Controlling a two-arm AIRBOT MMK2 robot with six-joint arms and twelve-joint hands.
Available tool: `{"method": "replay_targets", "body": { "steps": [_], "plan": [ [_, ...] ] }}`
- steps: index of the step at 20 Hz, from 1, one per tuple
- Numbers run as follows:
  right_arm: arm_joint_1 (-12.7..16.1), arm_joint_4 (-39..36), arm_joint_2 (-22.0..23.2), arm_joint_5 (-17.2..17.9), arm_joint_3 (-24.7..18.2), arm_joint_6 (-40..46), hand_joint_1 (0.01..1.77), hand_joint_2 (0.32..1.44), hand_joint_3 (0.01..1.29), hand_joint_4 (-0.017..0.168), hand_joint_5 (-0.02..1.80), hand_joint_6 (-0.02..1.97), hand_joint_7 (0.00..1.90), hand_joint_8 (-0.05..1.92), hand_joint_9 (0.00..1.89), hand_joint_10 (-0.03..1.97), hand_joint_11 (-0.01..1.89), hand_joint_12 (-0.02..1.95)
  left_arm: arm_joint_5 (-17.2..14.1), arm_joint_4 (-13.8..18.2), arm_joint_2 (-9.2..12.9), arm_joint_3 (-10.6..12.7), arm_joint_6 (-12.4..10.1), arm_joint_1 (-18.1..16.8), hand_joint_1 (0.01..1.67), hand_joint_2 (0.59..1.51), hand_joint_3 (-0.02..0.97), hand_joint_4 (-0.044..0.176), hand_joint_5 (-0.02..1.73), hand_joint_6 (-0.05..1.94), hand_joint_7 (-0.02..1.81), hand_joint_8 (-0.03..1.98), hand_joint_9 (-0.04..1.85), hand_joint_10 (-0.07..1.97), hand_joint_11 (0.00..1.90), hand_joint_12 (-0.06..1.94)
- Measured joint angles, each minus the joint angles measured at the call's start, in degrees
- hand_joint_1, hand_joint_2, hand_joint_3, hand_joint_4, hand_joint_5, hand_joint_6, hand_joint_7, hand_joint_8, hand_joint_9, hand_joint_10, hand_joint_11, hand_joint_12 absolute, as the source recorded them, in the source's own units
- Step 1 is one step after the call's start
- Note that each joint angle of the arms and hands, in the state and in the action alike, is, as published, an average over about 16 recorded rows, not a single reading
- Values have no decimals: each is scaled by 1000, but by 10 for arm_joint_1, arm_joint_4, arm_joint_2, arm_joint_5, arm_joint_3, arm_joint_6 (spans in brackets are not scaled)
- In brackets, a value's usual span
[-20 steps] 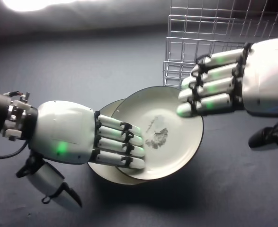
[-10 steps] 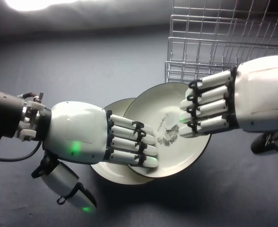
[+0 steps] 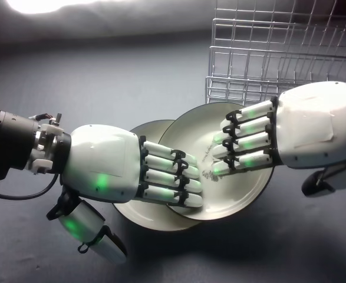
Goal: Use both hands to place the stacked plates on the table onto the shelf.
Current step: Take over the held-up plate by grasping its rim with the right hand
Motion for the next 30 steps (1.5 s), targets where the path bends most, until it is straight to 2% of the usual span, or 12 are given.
{"method": "replay_targets", "body": {
  "steps": [10,17,24,30],
  "plan": [
    [-3,1,-57,-8,52,-4,1014,995,15,3,113,17,67,14,69,15,12,356,-8,-12,-2,12,-5,-1,14,1149,4,-9,-14,-29,-14,-23,-9,-22,15,-4],
    [1,4,-78,-15,74,-6,1052,990,16,3,169,11,134,12,131,15,12,485,-16,-20,-3,22,-9,0,14,1149,4,-8,-16,-28,-13,-22,-6,-21,15,-3],
    [6,11,-90,-17,85,-9,1101,1024,16,-3,358,0,348,-4,342,20,48,794,-20,-19,-2,26,-12,0,13,1149,4,-7,-16,-28,-14,-22,-6,-21,14,-4],
    [9,17,-100,-13,89,-14,1142,1040,16,-8,574,61,605,4,620,49,243,1018,-22,-19,-2,30,-13,0,13,1150,4,-6,-15,-28,-13,-22,0,-20,15,-4]
  ]
}}
